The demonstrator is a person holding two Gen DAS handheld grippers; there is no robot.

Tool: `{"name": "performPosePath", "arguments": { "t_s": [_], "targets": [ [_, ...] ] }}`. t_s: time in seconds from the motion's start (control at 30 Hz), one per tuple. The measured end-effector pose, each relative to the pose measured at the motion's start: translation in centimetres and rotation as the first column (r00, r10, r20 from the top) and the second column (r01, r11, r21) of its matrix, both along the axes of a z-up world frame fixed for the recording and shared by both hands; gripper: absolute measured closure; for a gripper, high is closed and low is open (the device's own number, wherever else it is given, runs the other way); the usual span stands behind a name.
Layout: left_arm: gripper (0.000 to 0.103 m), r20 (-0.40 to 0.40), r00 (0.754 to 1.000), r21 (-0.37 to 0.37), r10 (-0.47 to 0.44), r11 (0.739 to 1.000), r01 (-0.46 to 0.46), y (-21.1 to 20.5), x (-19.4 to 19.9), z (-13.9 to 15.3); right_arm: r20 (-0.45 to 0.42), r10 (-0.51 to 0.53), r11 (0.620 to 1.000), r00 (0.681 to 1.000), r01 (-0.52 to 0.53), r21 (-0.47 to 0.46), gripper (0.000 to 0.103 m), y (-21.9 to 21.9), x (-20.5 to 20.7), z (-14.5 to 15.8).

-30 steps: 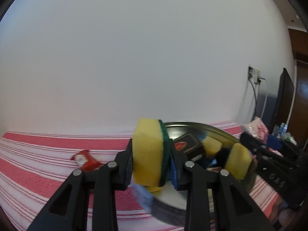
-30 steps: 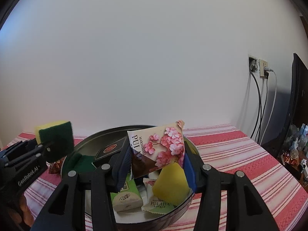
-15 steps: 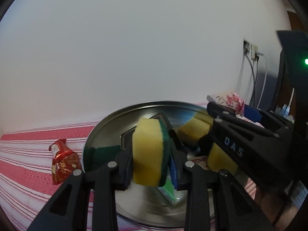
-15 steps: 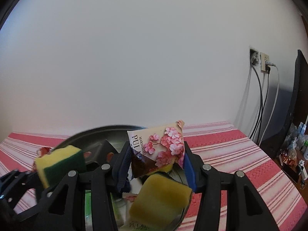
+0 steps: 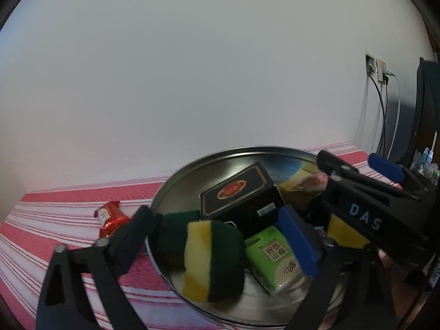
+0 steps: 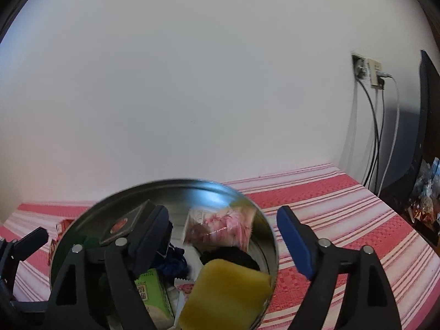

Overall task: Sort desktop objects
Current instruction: 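Open both tools to drop the sponge and PULADA packet into the tin, then withdraw both tools from the tin toward the two red candy packets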

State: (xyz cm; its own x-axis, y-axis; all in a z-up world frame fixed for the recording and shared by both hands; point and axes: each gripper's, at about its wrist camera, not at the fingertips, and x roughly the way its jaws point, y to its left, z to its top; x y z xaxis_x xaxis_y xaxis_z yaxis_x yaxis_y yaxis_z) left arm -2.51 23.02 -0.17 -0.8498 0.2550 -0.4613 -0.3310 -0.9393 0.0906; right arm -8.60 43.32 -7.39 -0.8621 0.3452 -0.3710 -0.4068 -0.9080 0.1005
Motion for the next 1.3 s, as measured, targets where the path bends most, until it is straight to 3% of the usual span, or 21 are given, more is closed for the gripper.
{"name": "performPosePath", "arguments": {
  "t_s": [0.2, 0.67, 0.83, 0.93, 1.3],
  "targets": [
    [0.001, -0.012, 1.000, -0.017, 0.011, 1.000, -0.011, 0.1, 0.0, 0.0, -0.033, -0.021, 1.000, 0.999, 0.020, -0.022, 0.019, 0.5, 0.7, 0.2],
    [0.001, -0.014, 0.999, 0.028, 0.030, 0.999, -0.030, -0.9, -0.3, 0.4, -0.153, -0.075, 0.996, 0.985, 0.066, -0.062, 0.019, -0.3, 3.4, 0.6],
    [0.001, -0.058, 0.997, 0.038, 0.056, 0.998, -0.054, -1.6, 0.0, 0.5, -0.176, -0.074, 0.997, 0.982, 0.070, -0.026, 0.019, -1.8, 4.0, 0.6],
    [0.001, -0.075, 0.994, 0.048, 0.079, 0.996, -0.075, -2.3, 0.0, 0.4, -0.185, -0.073, 0.997, 0.980, 0.077, 0.013, 0.012, -2.9, 4.3, 0.6],
    [0.001, -0.049, 0.995, 0.059, 0.092, 0.994, -0.089, -3.7, -0.5, -0.4, -0.185, -0.058, 0.996, 0.981, 0.070, 0.059, 0.012, -5.0, 4.9, 0.4]
  ]
}}
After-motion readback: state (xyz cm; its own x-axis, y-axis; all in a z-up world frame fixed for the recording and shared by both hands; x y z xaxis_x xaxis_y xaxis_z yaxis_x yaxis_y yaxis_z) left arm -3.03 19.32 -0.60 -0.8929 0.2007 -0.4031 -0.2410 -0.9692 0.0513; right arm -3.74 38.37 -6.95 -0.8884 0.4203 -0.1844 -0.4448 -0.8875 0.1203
